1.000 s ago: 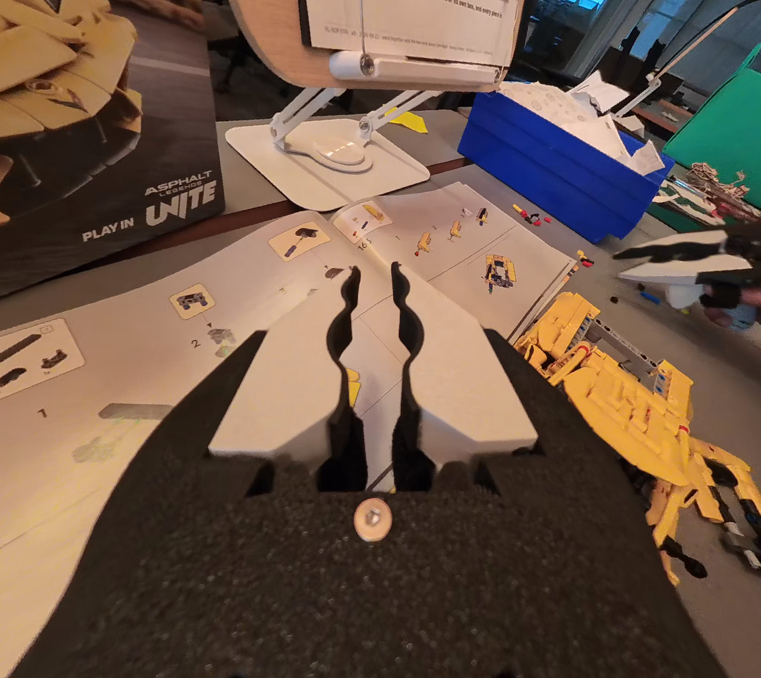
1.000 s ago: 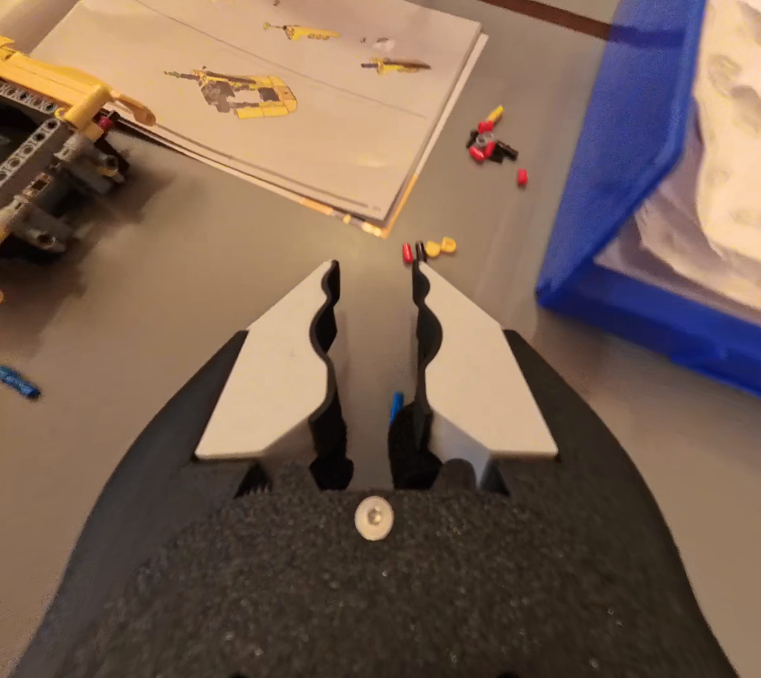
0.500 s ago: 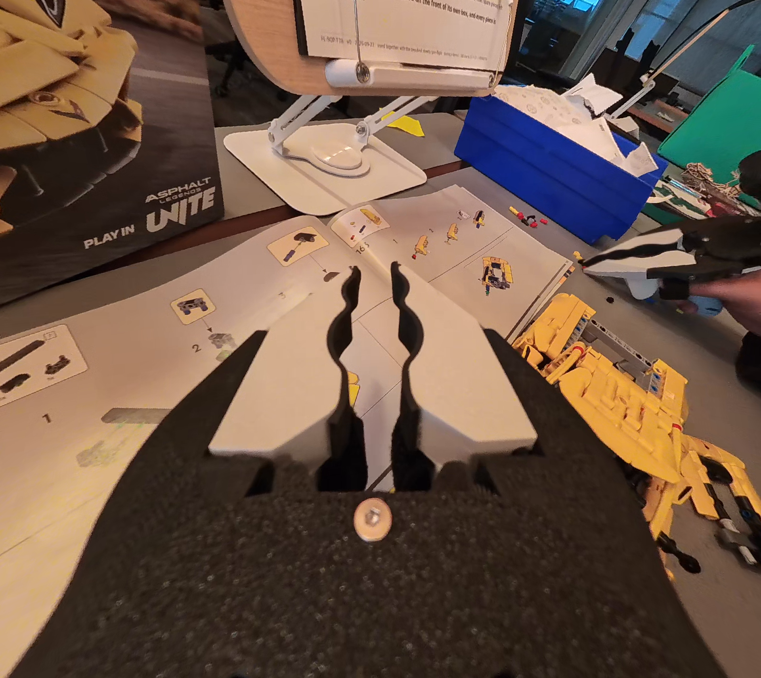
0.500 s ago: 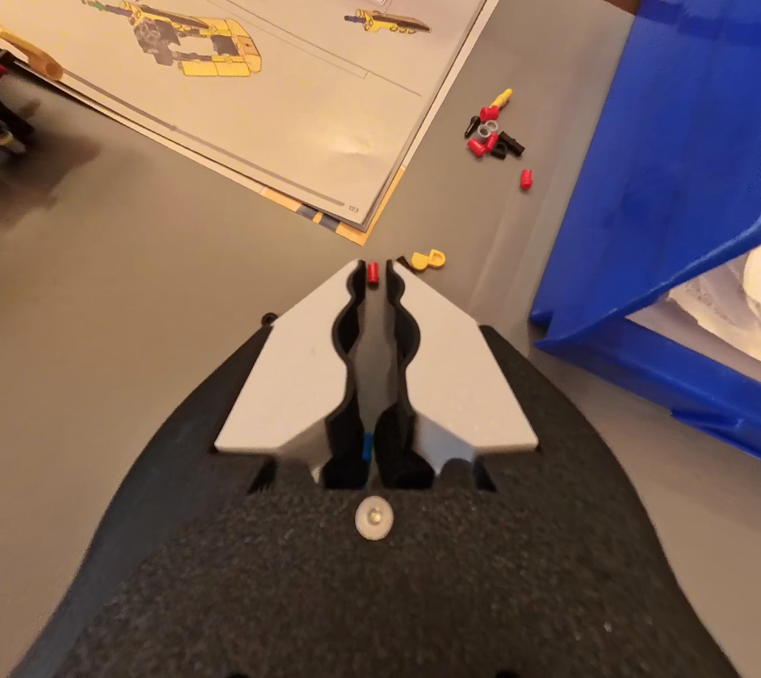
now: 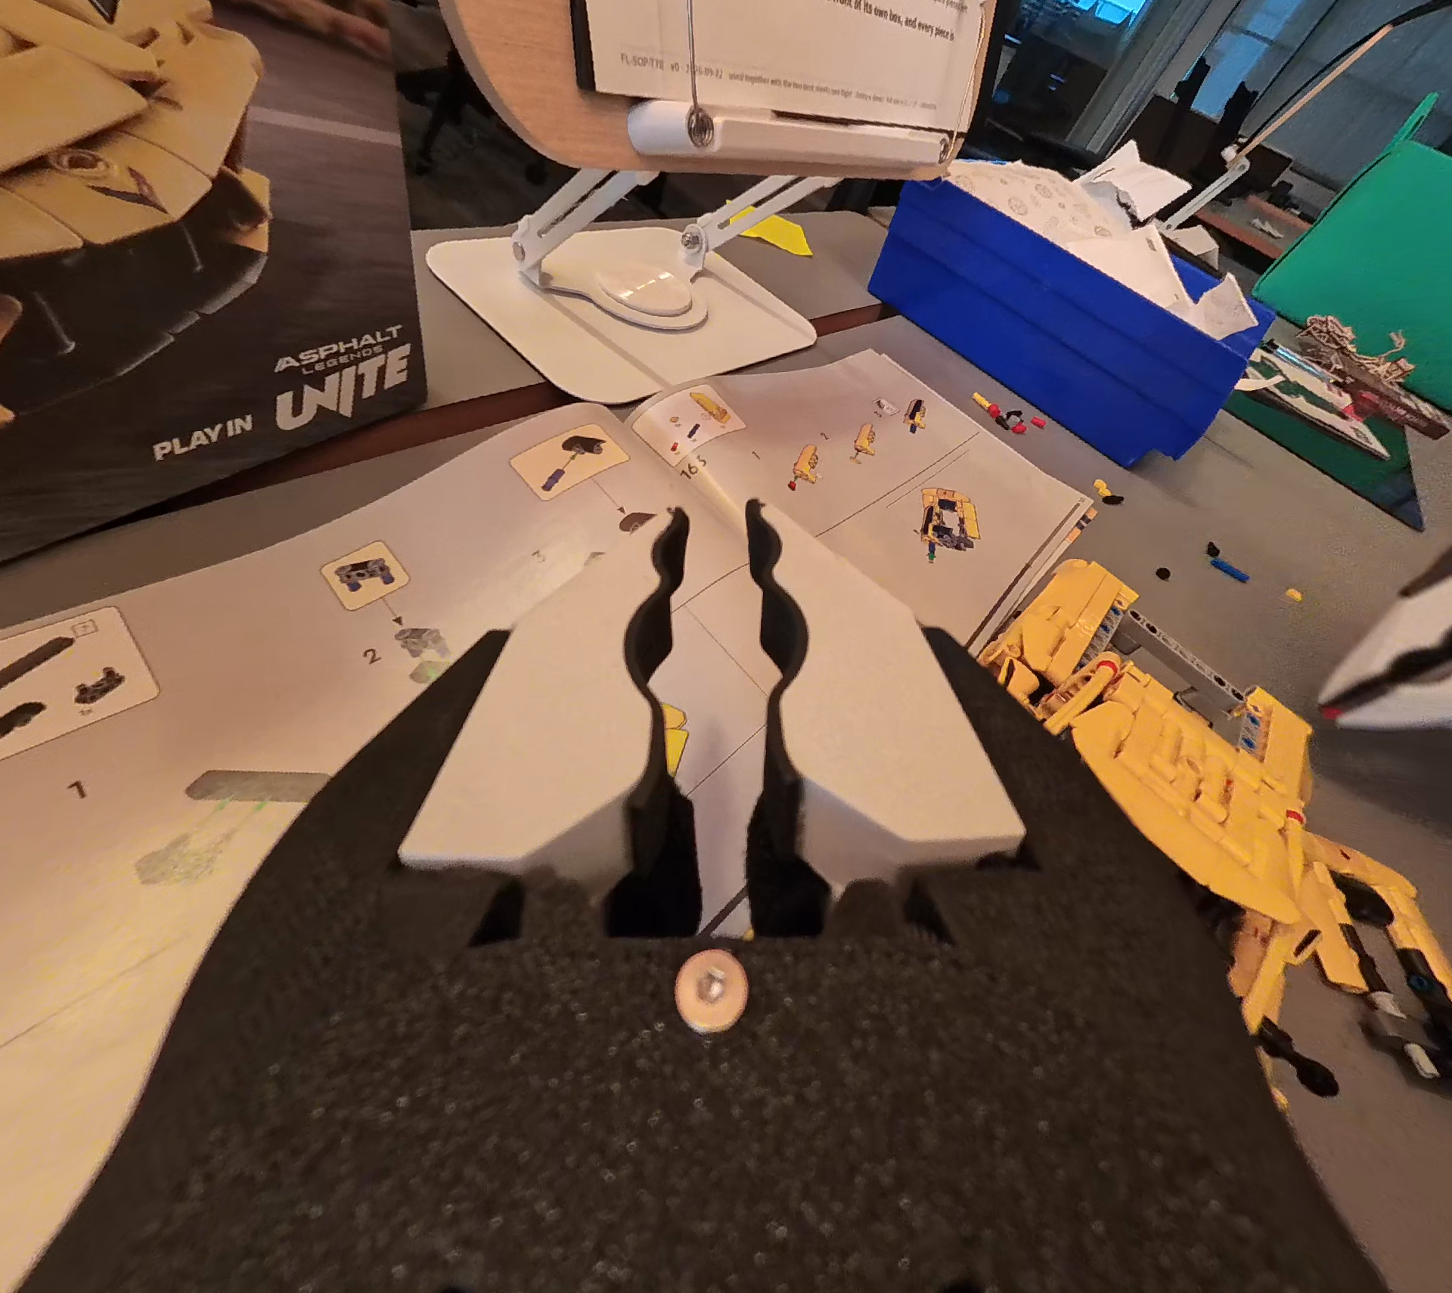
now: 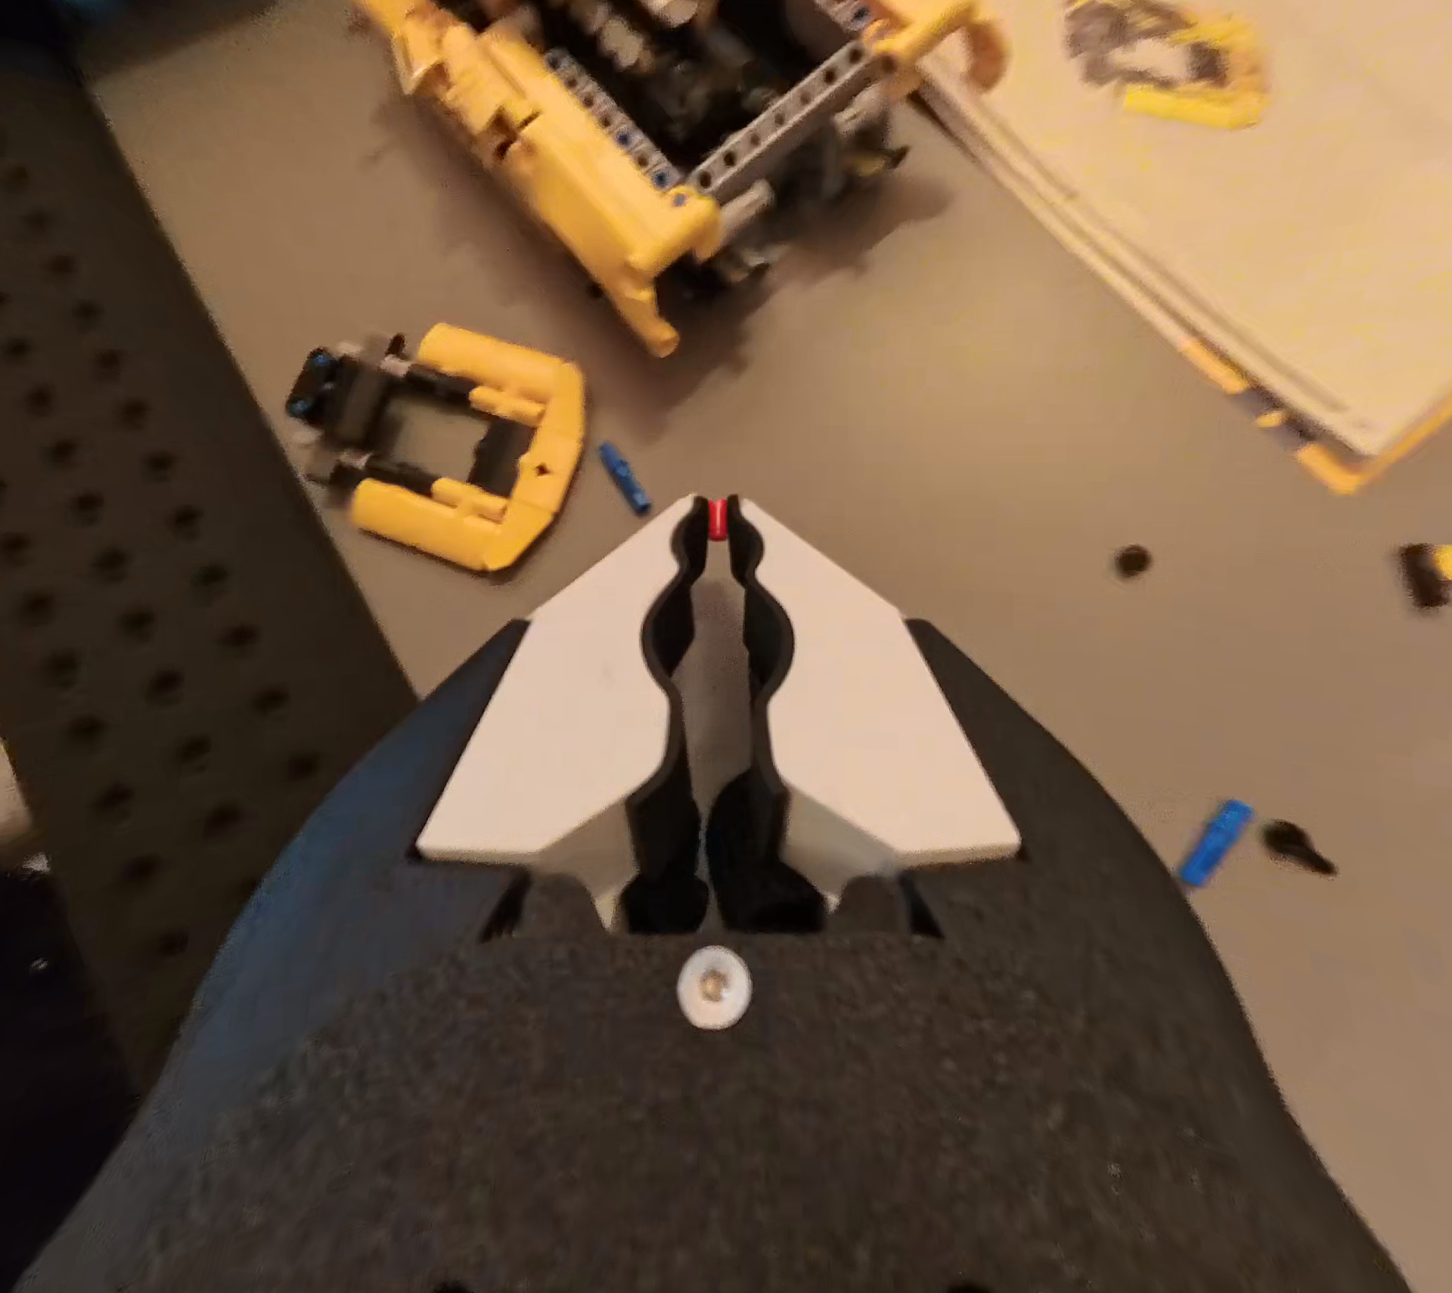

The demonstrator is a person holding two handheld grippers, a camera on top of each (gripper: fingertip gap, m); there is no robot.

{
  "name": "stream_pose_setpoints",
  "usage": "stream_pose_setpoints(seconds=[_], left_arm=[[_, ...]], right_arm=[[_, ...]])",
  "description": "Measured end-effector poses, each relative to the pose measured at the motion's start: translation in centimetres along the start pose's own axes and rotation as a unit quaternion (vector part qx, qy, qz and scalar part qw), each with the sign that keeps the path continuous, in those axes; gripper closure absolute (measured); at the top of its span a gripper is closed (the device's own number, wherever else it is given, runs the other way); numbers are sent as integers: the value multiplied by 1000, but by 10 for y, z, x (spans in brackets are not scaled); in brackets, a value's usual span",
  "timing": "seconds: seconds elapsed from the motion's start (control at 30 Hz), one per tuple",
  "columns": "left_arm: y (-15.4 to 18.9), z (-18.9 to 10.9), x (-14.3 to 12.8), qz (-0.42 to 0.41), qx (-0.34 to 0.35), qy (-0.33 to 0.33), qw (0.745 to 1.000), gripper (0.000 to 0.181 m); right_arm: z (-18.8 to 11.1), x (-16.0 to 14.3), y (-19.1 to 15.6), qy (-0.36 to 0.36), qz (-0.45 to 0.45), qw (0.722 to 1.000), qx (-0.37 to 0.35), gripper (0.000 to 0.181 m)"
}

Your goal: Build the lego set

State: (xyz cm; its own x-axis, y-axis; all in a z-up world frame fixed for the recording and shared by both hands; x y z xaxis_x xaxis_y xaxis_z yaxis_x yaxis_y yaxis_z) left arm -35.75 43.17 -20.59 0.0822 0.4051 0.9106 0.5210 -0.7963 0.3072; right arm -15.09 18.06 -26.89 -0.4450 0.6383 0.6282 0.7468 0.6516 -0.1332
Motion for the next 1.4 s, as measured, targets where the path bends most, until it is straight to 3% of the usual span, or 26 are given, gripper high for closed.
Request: stream_pose_setpoints(seconds=[0.1, 0.4, 0.5, 0.57, 0.67, 0.87, 0.97, 1.23, 1.4], left_arm=[[0, 0, 0, 1, 0, 0, 1000, 167], [2, 1, -2, 1, -3, -6, 1000, 166], [1, 1, -1, -2, -3, -5, 1000, 166], [1, 0, 0, -5, -5, -3, 1000, 167], [2, 1, -1, -8, -8, -3, 1000, 166], [1, 1, -2, -3, -5, -7, 1000, 166], [1, 2, -2, -9, -7, -7, 1000, 166], [3, 2, -2, -6, -9, -7, 1000, 166], [2, 1, -2, -6, -8, -6, 1000, 166]], right_arm=[[11, -9, -15, -11, 1, 1000, 15, 177], [22, -18, -13, -9, -6, 1000, 26, 176], [16, -17, -11, -5, -2, 1000, 30, 163], [4, -14, 3, 11, 9, 1000, 9, 163], [-19, -17, 55, 49, 48, 994, -87, 163], [-52, -58, 115, 37, 114, 971, -206, 163], [-56, -63, 121, 48, 129, 966, -219, 165], [-45, -71, 122, -6, 128, 967, -220, 171], [-47, -59, 114, 4, 129, 972, -198, 177]])
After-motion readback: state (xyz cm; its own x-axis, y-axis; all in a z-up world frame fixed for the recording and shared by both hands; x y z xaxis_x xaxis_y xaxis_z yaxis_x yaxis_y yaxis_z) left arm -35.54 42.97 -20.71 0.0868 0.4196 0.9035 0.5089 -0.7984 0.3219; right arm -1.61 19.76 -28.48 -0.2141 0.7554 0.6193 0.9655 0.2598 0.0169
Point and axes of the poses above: each gripper's, where its closed fingertips meet, z out along the fingers, x out of its top, y = z × x across the jaws, the point moved 1 cm from there along -z, back along the fingers, and after that the axes turned 2 degrees about -y, right-handed, at the moved point
